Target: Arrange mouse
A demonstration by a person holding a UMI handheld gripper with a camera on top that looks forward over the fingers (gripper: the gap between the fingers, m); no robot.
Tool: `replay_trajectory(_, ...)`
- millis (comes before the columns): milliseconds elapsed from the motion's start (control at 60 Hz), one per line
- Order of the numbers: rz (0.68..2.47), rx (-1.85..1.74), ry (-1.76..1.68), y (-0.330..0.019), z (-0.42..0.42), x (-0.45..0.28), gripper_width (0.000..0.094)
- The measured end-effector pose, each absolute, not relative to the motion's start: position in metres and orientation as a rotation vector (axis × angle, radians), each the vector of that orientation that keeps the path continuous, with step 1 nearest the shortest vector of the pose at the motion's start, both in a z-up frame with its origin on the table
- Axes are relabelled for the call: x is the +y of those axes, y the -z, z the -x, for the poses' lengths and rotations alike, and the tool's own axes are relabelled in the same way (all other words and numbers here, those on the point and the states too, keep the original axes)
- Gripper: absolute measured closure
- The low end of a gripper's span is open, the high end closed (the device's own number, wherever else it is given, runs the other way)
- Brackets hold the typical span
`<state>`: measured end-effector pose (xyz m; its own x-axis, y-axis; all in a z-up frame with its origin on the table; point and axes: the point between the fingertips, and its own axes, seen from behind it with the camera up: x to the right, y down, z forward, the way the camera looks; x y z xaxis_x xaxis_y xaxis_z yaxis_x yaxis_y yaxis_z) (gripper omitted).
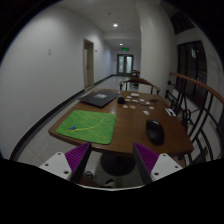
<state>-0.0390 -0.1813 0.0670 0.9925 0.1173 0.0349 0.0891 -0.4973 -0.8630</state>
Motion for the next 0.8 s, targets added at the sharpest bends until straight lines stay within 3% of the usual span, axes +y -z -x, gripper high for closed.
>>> replay_trajectory(367, 2.081, 0.021, 0.236, -0.042, -0.109, -0.112, 0.0105)
replay_trajectory(517, 2.108, 0.059, 0.252, -0.016, -0.138, -0.072, 0.0107)
replay_trajectory(683, 2.079, 0.143, 0.176, -0.014, -0.160, -0.023, 0.0143)
replay_trajectory(733, 2.068, 0.161, 0.176, -0.016, -0.167, -0.007, 0.0176)
replay_trajectory(750, 2.064, 0.161, 0.185, -0.016, -0.170, -0.003, 0.0225)
replay_trajectory(800, 2.058, 0.151, 0.182, -0.015, -0.171, 0.006, 0.0488)
